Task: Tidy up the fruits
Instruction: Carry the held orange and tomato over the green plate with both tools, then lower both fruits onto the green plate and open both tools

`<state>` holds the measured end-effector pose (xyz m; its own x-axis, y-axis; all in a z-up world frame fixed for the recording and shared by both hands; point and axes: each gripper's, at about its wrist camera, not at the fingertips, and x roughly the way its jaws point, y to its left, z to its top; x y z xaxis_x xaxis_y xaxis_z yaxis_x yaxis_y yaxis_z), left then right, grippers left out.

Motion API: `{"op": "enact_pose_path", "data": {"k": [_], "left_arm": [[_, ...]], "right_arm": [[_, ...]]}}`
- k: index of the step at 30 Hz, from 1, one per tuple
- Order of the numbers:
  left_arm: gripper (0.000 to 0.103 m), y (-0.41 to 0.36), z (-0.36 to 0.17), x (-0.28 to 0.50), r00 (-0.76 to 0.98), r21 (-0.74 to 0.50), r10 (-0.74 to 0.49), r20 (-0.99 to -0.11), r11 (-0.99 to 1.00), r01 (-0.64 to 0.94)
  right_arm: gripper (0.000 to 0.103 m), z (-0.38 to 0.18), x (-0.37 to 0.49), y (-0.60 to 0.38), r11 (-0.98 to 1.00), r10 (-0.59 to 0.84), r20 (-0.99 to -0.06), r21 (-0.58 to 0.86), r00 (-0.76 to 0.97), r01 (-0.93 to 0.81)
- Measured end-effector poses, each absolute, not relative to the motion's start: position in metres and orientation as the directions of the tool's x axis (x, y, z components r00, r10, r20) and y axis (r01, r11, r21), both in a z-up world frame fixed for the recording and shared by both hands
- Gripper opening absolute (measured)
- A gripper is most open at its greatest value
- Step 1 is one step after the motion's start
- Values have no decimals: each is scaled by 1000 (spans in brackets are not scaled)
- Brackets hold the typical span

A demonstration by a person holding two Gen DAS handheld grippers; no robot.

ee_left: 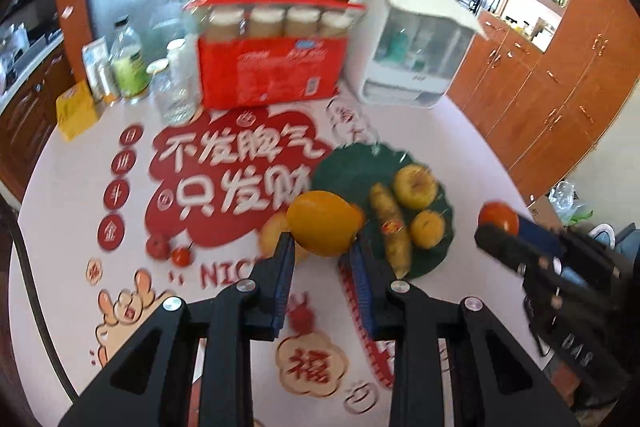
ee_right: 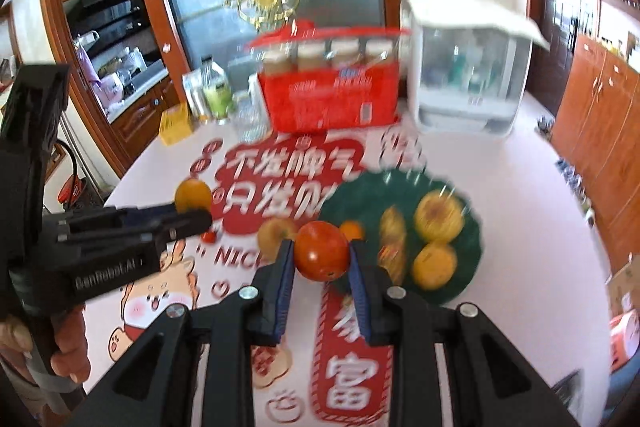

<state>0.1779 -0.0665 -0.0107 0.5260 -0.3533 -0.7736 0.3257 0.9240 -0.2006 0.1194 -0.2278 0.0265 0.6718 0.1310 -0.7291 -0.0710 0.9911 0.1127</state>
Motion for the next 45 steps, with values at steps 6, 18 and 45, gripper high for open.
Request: {"op": "enact_pose_path", "data": {"k": [6,18,45], "left_arm": [[27,-109,15,201,540,-170,-346,-767,921,349],[27,-171,-24,283,520,-145,-290,-804,942,301],[28,-209,-178,344,286,-146,-223,-932,953,266]], "right_arm": [[27,60,161,-266,992,125,-714,69,689,-108],[27,14,264,-314,987,151,-788,90,597,-131],[28,-149,326,-317,977,203,-911,162,359,-141]]}}
